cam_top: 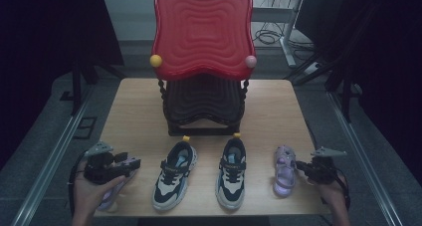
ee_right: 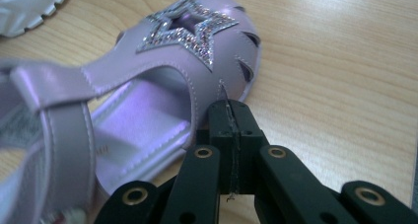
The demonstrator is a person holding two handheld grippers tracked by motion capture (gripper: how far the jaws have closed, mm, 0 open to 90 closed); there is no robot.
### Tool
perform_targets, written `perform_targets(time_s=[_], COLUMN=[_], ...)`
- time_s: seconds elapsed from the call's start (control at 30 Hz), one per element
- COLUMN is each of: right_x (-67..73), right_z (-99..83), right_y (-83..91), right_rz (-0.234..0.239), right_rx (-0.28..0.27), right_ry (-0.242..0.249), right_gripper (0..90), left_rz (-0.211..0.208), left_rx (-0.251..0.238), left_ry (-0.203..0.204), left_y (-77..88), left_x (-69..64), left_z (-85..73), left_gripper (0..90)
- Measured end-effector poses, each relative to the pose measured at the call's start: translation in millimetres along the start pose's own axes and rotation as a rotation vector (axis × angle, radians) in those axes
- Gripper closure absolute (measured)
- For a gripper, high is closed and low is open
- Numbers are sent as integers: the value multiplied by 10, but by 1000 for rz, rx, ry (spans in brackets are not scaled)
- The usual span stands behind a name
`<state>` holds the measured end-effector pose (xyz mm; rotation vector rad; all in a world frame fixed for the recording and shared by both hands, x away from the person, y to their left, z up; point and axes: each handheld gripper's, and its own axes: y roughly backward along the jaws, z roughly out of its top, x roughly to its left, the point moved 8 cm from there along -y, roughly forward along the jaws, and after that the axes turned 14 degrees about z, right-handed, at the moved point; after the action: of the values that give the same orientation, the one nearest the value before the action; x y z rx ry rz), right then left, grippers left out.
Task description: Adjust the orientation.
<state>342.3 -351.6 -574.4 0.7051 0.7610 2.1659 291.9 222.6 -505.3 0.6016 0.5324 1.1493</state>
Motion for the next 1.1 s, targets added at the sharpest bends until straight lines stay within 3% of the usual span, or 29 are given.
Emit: perform_targets(time_s=[0.23,0.47,0.77,1.1], right_x=[-19,-49,-72,-77], right_z=[145,250,331,357], right_y=[-14,-81,-163,-133], right_rz=[14,31,54,73], right_rx=[-7,34,41,3], right_ry=[19,38,65,81], right_gripper=[898,897,897,893], left_rz=[4,6,12,12], left_rx=[-3,-9,-9,-8], left_ry=[0,4,7,8], left_y=[26,49,53,48], left_x=[0,19,28,34], left_z=[-4,-5,-11,-20], left_gripper=[367,368,366,366])
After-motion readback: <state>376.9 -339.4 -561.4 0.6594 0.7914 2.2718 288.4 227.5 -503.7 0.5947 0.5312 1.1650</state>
